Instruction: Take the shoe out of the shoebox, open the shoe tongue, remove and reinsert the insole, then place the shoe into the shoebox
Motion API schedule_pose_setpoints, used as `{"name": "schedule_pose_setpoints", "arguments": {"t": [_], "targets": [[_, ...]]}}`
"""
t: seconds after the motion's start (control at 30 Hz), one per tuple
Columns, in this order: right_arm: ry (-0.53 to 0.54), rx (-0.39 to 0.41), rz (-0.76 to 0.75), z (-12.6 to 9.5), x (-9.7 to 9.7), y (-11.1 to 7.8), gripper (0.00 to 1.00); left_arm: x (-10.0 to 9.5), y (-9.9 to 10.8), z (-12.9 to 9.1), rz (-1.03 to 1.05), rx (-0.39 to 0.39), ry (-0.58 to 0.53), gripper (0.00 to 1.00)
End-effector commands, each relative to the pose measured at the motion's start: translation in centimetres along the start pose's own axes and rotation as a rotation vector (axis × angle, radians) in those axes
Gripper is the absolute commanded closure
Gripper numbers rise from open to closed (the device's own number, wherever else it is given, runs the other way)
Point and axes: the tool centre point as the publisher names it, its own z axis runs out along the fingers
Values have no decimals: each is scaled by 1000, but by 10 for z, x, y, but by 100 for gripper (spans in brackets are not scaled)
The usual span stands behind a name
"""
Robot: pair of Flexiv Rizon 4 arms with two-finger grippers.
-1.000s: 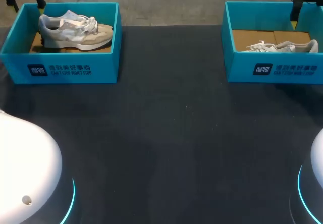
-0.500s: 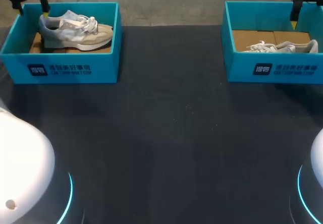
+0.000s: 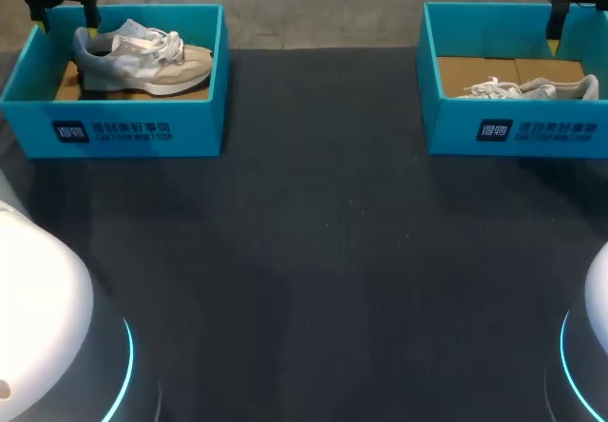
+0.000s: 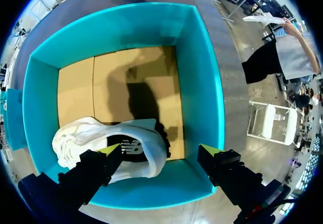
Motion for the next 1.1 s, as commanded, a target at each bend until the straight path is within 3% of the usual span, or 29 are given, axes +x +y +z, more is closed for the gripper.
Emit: {"name": "schedule_pose_setpoints", "arguments": {"t": [0.03,0.2,0.43,1.1], "targets": [[-1,-1,1,0,0,0,0,0,8,7,-3,12,8,3],[-1,-1,1,0,0,0,0,-1,10,13,-14,13,18,2],[-1,-1,1,0,0,0,0,-1,14,23,-29,25,19,9],[-1,-1,1,0,0,0,0,3,25,40,-86,40,22,7]]}}
